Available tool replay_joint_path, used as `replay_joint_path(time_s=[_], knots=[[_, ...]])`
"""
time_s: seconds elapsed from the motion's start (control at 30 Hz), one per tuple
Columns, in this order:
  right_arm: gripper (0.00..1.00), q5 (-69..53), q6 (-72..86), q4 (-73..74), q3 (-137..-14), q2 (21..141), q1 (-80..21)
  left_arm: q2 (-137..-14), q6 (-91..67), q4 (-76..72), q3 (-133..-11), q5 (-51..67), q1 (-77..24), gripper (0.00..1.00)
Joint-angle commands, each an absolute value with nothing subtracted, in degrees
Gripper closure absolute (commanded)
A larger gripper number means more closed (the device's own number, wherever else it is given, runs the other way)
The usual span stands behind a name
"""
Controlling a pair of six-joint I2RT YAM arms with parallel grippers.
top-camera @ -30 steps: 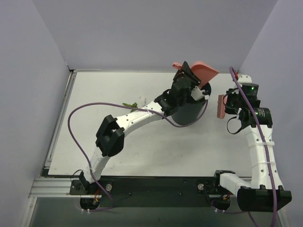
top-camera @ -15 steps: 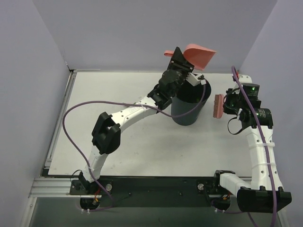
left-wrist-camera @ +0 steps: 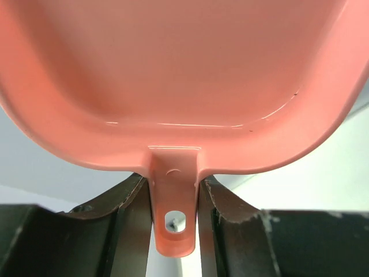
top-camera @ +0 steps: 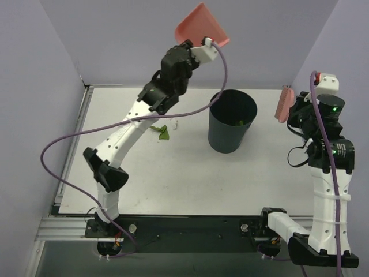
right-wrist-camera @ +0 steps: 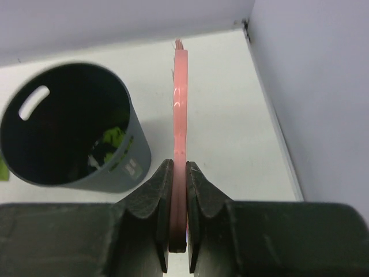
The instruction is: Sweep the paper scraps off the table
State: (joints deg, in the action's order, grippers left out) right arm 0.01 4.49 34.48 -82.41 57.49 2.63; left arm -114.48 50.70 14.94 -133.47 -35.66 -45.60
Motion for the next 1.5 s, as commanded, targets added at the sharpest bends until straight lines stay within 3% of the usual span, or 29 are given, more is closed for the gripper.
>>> replay_joint_path(time_s=[0.0, 0.2, 0.33, 0.47, 0.8, 1.1, 1.47], knots=[[1.0, -1.56, 2.99, 29.45, -94.37, 61.41, 1.77, -103.47, 27.7, 39.62, -126.79, -30.95, -37.99, 1.0], [1.0, -7.1, 0.36, 27.42, -110.36, 71.16, -6.4, -86.6, 21.71, 45.0, -101.9, -23.66, -27.7, 1.0], [1.0, -6.07, -8.69, 29.97, -116.89, 78.12, -17.47, -76.13, 24.08, 44.03, -81.61, -22.24, -24.62, 1.0], [1.0, -2.55, -17.12, 30.24, -117.43, 83.31, -32.56, -71.29, 23.73, 49.47, -71.75, -17.24, -21.37, 1.0], [1.0, -3.86, -16.35, 36.21, -123.39, 103.85, -43.41, -74.88, 31.81, 50.98, -57.49, -10.91, -18.37, 1.0], [1.0, -1.5, -17.22, 35.42, -132.17, 123.02, -45.88, -87.09, 34.19, 49.75, -55.72, -3.97, -15.91, 1.0], [1.0, 3.69, -23.55, 31.38, -135.18, 131.21, -46.41, -97.03, 30.06, 43.51, -57.66, -6.67, -15.91, 1.0]])
